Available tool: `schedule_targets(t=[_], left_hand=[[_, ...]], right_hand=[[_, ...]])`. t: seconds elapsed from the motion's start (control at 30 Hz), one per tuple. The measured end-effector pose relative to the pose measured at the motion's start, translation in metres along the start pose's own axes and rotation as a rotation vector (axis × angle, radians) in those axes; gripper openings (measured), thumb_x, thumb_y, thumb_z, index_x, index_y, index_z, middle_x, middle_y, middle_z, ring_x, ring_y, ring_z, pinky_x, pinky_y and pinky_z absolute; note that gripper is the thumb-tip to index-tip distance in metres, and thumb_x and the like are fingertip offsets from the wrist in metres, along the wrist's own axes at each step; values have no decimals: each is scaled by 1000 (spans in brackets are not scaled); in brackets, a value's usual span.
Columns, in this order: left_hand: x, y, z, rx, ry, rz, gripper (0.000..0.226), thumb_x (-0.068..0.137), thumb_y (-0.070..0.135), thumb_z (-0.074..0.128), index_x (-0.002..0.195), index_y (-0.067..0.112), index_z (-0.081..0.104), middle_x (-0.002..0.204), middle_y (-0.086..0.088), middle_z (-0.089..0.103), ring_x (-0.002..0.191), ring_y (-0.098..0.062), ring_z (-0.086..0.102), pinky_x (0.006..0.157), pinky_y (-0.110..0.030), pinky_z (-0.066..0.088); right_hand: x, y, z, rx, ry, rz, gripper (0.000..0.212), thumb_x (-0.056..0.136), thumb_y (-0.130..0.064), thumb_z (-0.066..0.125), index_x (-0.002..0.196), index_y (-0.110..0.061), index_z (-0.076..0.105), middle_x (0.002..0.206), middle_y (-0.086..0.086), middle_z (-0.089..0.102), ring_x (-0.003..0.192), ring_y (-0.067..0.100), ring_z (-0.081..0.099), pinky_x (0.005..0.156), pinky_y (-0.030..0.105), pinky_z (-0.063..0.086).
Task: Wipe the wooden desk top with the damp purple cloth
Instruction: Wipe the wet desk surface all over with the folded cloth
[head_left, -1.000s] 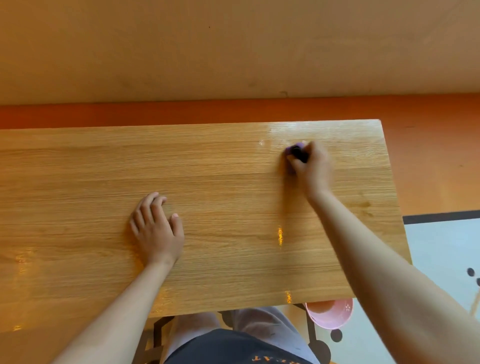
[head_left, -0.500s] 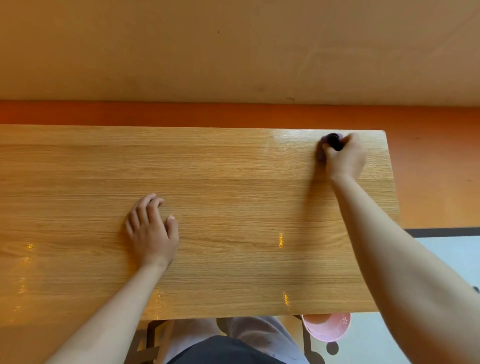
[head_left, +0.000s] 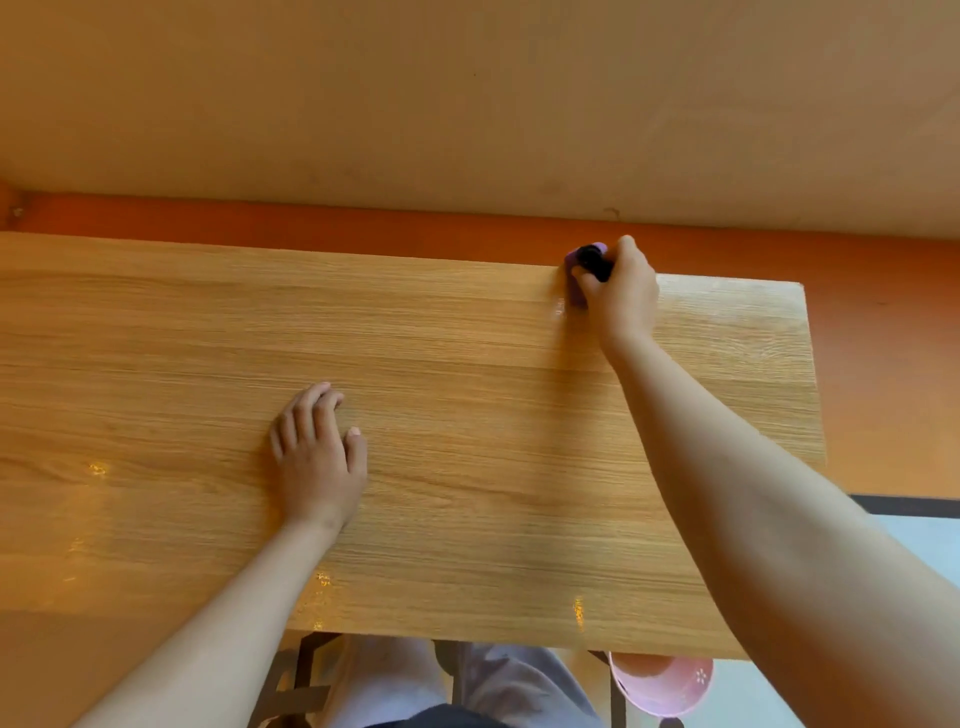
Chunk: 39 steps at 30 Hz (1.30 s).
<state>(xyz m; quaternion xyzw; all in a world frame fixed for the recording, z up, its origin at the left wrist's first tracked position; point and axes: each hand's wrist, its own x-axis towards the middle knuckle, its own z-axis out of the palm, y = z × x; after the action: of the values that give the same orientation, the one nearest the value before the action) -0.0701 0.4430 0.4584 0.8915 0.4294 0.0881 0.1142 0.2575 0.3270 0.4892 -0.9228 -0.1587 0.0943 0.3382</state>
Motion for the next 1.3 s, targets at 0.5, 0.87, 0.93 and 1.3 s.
schedule_targets(t=[0.5,0.87,0.93,1.3], left_hand=[[-37,172,53,-182,-156,357,38,83,22,47,118,12,60,129,-3,58,123,-20,47,109,-41,28],[-37,174,54,-139,-122,344,40,82,24,47,118,13,60,130,-3,57,126,-19,41,108,-43,28],[-36,174,55,-143,-103,347,40,81,23,47,117,12,60,129,-4,58,125,-19,42,107,-43,29],[-37,175,56,-121,-105,339,43,80,25,45,120,12,56,130,-6,55,123,-25,43,107,-42,28]], right_hand=[[45,114,-116,-145,137,179,29,81,-27,68,102,-11,57,106,11,66,99,31,59,76,35,44],[37,119,-140,-227,-215,-175,23,78,-17,71,100,-21,69,100,3,69,94,22,60,75,28,43],[12,124,-146,-244,-302,-222,22,78,-13,71,100,-18,69,97,2,68,88,15,56,71,23,36],[-159,175,-172,-242,-469,-357,21,74,-10,77,93,-15,70,82,-5,64,72,11,53,64,26,44]])
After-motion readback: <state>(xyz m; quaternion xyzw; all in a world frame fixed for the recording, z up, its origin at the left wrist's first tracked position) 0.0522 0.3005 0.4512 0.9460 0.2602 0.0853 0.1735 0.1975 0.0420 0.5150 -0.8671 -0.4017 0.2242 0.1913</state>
